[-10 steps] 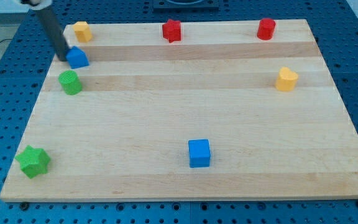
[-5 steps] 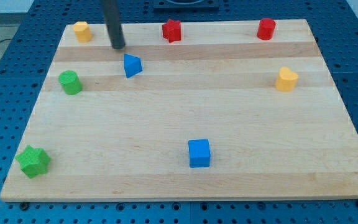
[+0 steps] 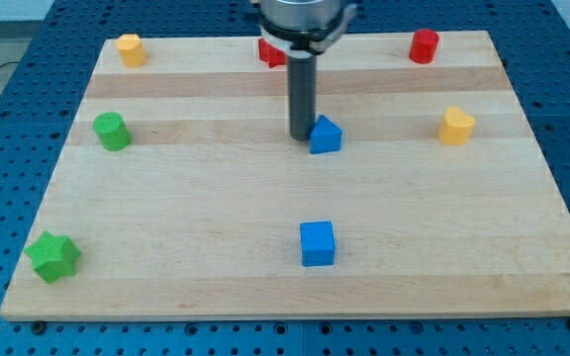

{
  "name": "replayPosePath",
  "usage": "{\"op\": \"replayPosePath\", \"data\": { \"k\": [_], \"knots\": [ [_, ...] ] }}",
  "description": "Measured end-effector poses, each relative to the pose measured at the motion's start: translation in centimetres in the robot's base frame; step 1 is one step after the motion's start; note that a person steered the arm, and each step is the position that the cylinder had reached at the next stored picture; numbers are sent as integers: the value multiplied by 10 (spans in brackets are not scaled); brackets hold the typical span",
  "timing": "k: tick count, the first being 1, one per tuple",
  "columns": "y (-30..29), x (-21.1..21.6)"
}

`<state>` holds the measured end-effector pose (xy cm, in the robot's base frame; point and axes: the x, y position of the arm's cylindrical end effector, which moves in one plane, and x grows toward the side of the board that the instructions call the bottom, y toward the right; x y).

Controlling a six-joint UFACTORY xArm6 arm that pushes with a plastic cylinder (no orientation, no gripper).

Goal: Push the blue triangle towards the bottom right of the board

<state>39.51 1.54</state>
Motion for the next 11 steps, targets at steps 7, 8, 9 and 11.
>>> {"op": "replayPosePath", "data": {
  "k": [7, 8, 9, 11],
  "knots": [
    [101, 69],
    [74, 75],
    [62, 108],
    [131, 134]
  ]
}}
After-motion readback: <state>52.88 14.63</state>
